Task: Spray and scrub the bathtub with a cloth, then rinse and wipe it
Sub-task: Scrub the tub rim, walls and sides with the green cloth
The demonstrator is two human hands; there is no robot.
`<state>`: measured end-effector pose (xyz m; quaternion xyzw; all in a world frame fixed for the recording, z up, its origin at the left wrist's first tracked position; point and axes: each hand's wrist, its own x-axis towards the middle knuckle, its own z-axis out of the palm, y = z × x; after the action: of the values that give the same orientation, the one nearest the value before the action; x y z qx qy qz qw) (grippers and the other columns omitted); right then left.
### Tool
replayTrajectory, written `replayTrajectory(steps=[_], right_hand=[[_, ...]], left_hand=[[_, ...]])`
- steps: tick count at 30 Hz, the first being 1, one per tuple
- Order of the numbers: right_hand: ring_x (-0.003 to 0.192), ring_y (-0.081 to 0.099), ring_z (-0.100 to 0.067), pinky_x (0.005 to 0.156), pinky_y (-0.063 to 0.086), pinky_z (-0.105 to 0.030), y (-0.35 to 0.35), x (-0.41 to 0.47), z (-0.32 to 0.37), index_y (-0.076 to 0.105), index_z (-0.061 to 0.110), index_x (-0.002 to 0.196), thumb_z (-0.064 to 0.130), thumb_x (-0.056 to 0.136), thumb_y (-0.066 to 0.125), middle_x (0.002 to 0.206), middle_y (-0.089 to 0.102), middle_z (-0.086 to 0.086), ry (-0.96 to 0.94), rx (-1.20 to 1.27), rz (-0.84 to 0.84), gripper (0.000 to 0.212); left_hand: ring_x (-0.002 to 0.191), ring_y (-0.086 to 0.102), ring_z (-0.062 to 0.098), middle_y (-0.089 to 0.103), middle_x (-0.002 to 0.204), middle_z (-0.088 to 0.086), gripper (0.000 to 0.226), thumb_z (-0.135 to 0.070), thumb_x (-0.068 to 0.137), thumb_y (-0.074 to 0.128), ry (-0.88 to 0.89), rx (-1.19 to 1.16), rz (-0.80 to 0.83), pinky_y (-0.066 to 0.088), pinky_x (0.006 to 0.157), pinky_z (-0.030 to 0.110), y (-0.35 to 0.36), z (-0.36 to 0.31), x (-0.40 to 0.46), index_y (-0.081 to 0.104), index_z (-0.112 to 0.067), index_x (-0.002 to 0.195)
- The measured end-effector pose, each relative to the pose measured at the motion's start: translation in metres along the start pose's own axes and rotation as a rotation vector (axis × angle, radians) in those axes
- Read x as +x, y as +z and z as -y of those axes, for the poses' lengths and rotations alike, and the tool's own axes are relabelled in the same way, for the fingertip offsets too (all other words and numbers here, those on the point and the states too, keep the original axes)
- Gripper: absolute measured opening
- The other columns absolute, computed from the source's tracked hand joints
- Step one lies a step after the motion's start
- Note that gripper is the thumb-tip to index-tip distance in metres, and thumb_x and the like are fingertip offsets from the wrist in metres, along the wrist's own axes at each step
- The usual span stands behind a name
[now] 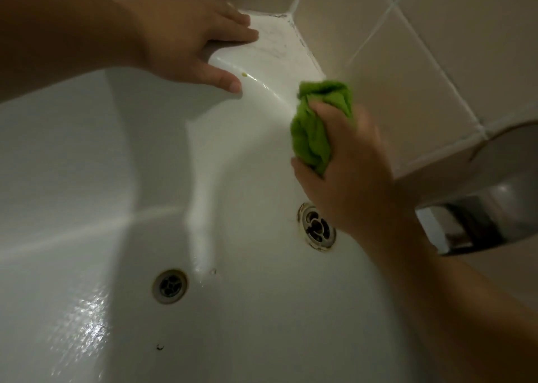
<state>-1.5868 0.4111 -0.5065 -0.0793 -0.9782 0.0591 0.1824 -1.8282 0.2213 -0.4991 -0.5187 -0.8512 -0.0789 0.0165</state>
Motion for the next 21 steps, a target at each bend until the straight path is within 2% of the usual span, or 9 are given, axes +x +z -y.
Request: replayTrajectory(steps=[2,3,5,7,9,11,15,18,21], right_hand=[[0.101,0.051,-0.028,0.086,0.035,-0.03,-0.012,-0.03,-0.005,0.057,0.023,0.141,0.037,0.082,0.074,0.12,0.054,-0.011,-0.011,0.006,-0.005,0.063],[0.101,0.05,-0.029,0.084,0.034,-0.03,-0.012,-0.032,-0.006,0.058,0.023,0.14,0.037,0.081,0.074,0.119,0.054,-0.012,-0.007,0.004,-0.01,0.063],[0.1,0.052,-0.031,0.083,0.041,-0.035,0.0,-0.009,-0.004,0.058,0.023,0.14,0.036,0.079,0.073,0.117,0.054,-0.011,0.0,-0.031,-0.026,0.064],[0.107,0.053,-0.031,0.09,0.047,-0.041,0.014,0.029,0.004,0.053,0.026,0.146,0.037,0.079,0.07,0.125,0.053,-0.009,0.006,-0.022,-0.035,0.07],[0.116,0.05,-0.028,0.098,0.047,-0.043,0.021,0.051,0.009,0.045,0.033,0.151,0.039,0.08,0.068,0.133,0.047,-0.005,0.039,0.075,0.018,0.075],[0.115,0.051,-0.028,0.097,0.048,-0.044,0.015,0.039,0.005,0.046,0.031,0.151,0.037,0.081,0.069,0.133,0.048,-0.005,0.017,0.093,0.021,0.074],[0.097,0.053,-0.023,0.083,0.052,-0.042,-0.009,-0.025,-0.006,0.057,0.025,0.139,0.028,0.076,0.075,0.115,0.05,-0.001,-0.019,0.064,-0.029,0.066],[0.1,0.054,-0.028,0.083,0.05,-0.042,-0.008,-0.026,-0.008,0.057,0.027,0.14,0.03,0.072,0.074,0.119,0.052,-0.006,0.013,0.023,-0.032,0.071],[0.1,0.054,-0.03,0.082,0.043,-0.035,0.004,-0.004,0.001,0.058,0.026,0.142,0.029,0.07,0.073,0.119,0.055,-0.009,0.025,-0.016,-0.049,0.074]], left_hand=[[0.155,0.026,0.022,0.026,0.169,-0.005,0.109,-0.096,0.075,0.024,0.004,0.047,0.007,0.023,0.126,0.045,0.004,-0.002,0.0,0.027,-0.031,0.162],[0.156,0.024,0.023,0.023,0.17,-0.005,0.109,-0.097,0.076,0.02,0.0,0.075,0.007,0.023,0.126,0.046,0.006,-0.004,0.0,0.023,-0.031,0.163],[0.156,0.022,0.025,0.019,0.171,-0.003,0.107,-0.096,0.082,0.018,-0.018,0.111,0.002,0.021,0.126,0.046,0.007,-0.012,0.003,0.018,-0.028,0.164],[0.155,0.023,0.028,0.02,0.171,0.003,0.107,-0.094,0.085,0.016,-0.043,0.156,-0.025,0.024,0.124,0.047,0.01,-0.022,0.005,0.017,-0.022,0.164],[0.154,0.026,0.031,0.023,0.17,0.008,0.108,-0.093,0.087,0.015,-0.04,0.193,-0.044,0.029,0.121,0.049,0.013,-0.029,0.006,0.018,-0.015,0.162],[0.155,0.025,0.031,0.023,0.169,0.011,0.108,-0.09,0.087,0.019,-0.046,0.188,-0.031,0.028,0.122,0.05,0.013,-0.032,0.006,0.019,-0.012,0.162],[0.156,0.022,0.029,0.021,0.17,0.011,0.112,-0.091,0.083,0.021,-0.125,0.21,-0.047,0.021,0.124,0.05,0.018,-0.046,-0.003,0.018,-0.011,0.161],[0.158,0.012,0.03,0.012,0.172,0.012,0.118,-0.095,0.08,0.021,-0.175,0.255,-0.044,0.011,0.127,0.052,0.033,-0.06,-0.011,0.007,-0.013,0.163],[0.159,0.002,0.032,0.003,0.172,0.014,0.124,-0.098,0.076,0.024,-0.197,0.297,-0.036,0.004,0.127,0.055,0.044,-0.07,-0.013,-0.003,-0.013,0.163]])
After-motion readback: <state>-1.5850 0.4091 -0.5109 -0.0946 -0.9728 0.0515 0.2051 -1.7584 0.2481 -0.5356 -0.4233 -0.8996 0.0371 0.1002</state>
